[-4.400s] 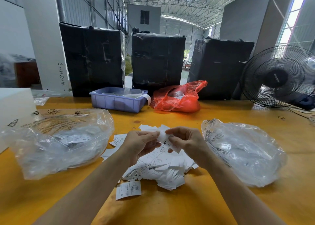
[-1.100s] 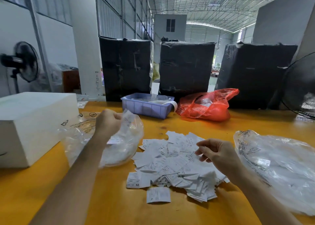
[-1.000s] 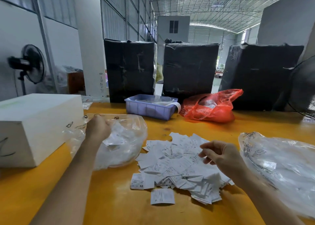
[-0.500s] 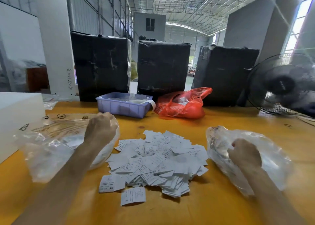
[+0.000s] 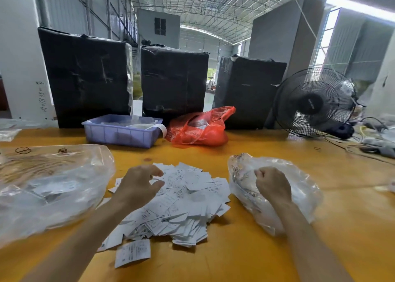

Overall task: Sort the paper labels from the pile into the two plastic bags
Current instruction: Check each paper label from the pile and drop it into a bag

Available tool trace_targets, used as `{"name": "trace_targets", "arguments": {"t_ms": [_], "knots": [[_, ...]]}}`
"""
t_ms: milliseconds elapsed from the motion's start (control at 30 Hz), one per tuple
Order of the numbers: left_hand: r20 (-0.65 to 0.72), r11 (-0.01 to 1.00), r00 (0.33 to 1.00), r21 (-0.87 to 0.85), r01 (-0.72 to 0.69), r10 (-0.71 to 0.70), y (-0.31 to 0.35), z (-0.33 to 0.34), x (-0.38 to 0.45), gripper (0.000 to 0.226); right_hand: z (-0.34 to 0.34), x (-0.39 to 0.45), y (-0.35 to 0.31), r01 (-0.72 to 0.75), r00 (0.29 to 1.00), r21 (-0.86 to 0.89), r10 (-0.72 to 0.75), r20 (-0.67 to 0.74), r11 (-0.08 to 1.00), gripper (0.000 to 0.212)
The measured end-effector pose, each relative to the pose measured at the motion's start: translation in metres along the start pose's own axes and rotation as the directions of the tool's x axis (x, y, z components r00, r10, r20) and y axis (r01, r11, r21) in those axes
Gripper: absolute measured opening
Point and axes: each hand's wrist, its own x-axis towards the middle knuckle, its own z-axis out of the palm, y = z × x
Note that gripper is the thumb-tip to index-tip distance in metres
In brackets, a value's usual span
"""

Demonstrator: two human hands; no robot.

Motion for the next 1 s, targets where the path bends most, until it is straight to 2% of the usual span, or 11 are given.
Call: {"name": "trace_targets", "arguments": {"t_ms": [67,133,200,267,400,467,600,667,800,933,1000], "knots": [[0.003,0.999,1.000,-0.054,-0.002,0.003,0.004,0.000,0.000,0.023,-0.004,-0.001,-0.008,0.028,0.994,0.198,-0.005,-0.114,0.980,0.039],[0.001,0.992,1.000,-0.125,-0.005,0.006,0.008,0.000,0.000,0.022,-0.010,-0.004,-0.025,0.023,0.990,0.496,0.049,-0.133,0.868,0.027],[0.019,0.972,1.000,-0.233,-0.007,0.011,0.015,0.000,-0.002,0.022,-0.016,-0.012,-0.050,-0.083,0.997,0.786,0.054,0.064,0.613,0.020],[0.090,0.917,0.996,-0.400,0.014,0.024,0.024,0.000,-0.004,0.032,-0.015,-0.025,-0.073,-0.212,0.953,0.857,-0.095,0.288,0.470,0.019],[0.351,0.751,0.935,-0.632,0.191,0.057,0.033,-0.003,-0.009,0.080,0.001,-0.050,-0.109,-0.255,0.812,0.787,-0.318,0.490,0.562,0.021],[0.431,0.713,0.899,-0.655,0.249,0.082,0.034,-0.004,-0.010,0.086,0.007,-0.060,-0.117,-0.210,0.787,0.759,-0.354,0.505,0.616,0.021],[0.384,0.481,0.912,-0.779,0.403,-0.143,0.032,-0.001,-0.009,0.033,0.008,-0.065,-0.118,-0.185,0.756,0.759,-0.404,0.516,0.624,0.020],[0.333,0.441,0.907,-0.795,0.417,-0.259,0.025,0.002,-0.008,0.012,0.009,-0.063,-0.116,-0.192,0.756,0.747,-0.390,0.526,0.636,0.019],[0.281,0.457,0.911,-0.796,0.397,-0.301,0.019,0.004,-0.007,0.010,0.015,-0.062,-0.114,-0.266,0.773,0.736,-0.318,0.549,0.623,0.017],[0.251,0.477,0.914,-0.791,0.383,-0.318,0.019,0.006,-0.007,0.017,0.016,-0.062,-0.113,-0.340,0.723,0.715,-0.317,0.615,0.611,0.034],[0.256,0.470,0.912,-0.793,0.388,-0.322,0.019,0.006,-0.007,0.017,0.016,-0.063,-0.113,-0.347,0.715,0.724,-0.332,0.616,0.596,0.027]]}}
